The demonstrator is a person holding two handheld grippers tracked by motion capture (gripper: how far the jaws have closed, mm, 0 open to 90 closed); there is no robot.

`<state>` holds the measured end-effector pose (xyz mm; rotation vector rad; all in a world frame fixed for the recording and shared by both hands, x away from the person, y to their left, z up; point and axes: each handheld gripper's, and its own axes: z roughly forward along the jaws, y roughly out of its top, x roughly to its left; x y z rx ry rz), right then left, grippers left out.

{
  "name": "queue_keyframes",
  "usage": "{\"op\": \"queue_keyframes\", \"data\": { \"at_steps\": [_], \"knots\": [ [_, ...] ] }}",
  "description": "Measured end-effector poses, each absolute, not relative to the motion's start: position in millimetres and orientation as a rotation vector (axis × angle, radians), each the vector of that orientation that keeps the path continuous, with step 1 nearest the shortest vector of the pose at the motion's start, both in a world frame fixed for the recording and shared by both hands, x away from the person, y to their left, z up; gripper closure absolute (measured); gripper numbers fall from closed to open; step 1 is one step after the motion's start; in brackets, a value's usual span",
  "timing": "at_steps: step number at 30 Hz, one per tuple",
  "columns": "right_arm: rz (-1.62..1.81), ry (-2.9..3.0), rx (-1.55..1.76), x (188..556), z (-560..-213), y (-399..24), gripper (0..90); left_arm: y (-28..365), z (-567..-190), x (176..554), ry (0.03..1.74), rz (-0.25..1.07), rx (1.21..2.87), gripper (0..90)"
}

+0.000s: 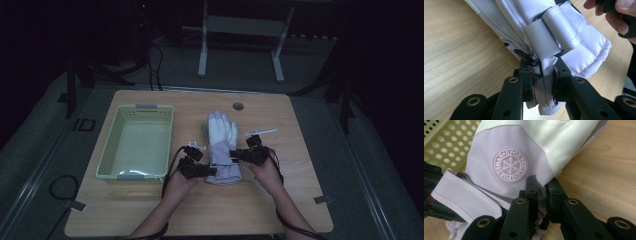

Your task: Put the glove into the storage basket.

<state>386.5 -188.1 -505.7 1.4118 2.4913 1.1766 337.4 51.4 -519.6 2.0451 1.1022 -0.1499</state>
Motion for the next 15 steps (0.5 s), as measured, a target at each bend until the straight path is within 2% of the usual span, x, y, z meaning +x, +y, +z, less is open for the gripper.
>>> {"op": "queue_keyframes", "data": {
  "at_steps": [15],
  "knots": [
    [1.250,2.446,1.315,378.6,-458.1,-169.3,81.4,71.4,-465.1,335.0,1.015,-0.056,2.119,74.4]
  ]
}}
